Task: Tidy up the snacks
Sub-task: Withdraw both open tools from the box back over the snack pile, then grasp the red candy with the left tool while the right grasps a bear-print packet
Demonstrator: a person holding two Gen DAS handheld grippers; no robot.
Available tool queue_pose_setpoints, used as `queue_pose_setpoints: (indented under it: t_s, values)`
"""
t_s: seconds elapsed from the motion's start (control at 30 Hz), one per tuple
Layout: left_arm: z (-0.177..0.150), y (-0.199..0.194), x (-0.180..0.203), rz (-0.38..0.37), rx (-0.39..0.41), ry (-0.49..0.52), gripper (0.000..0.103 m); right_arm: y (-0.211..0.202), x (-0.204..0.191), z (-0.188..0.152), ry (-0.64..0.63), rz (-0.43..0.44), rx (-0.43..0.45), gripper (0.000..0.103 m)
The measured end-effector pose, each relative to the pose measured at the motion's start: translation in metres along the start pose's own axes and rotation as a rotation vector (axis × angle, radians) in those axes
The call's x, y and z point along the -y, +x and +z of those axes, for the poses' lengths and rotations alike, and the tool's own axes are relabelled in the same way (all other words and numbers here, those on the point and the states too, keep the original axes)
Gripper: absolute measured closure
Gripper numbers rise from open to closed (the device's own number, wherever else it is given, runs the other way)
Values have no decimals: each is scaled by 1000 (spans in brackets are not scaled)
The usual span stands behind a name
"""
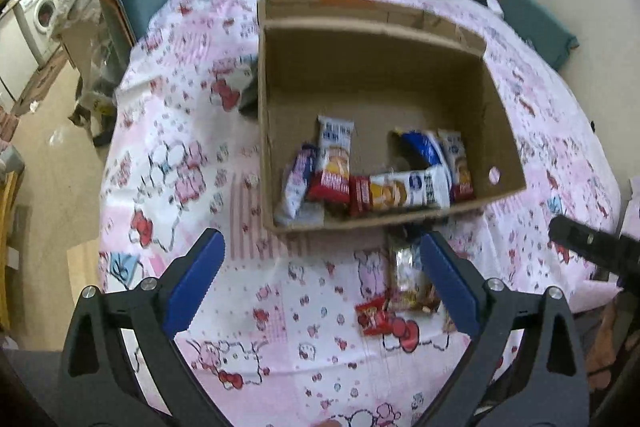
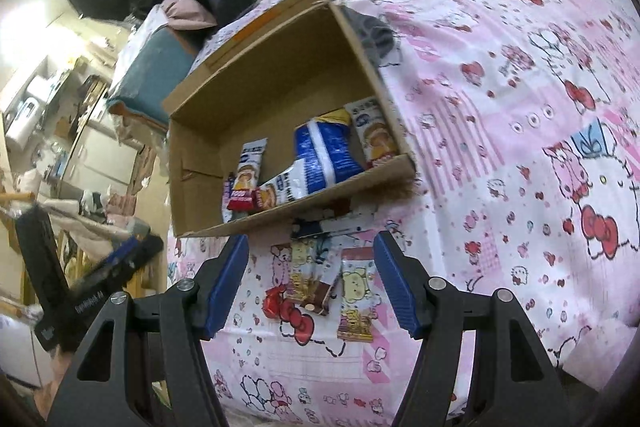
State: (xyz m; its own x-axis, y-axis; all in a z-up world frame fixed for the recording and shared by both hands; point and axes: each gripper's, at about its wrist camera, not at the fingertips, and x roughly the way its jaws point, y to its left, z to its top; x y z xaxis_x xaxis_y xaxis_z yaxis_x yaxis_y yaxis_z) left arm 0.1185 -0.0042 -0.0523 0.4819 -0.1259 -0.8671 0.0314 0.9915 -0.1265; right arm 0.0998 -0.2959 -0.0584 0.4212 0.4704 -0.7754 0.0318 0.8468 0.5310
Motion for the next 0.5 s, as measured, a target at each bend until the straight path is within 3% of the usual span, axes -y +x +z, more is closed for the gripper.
queue_pose_setpoints:
  t_s: [0.23,0.4,0.5]
  values:
    - [-15,27,-4,-29,-118,-35,8,27,29,-5,145,-47,-118,35]
    - [-29,57,9,-82,-248,-29,26,43,43,-10,231,-42,-180,35]
    - [-41,77,21,-111,-323,-22,44,45,43,-10,230,-53,-182,35]
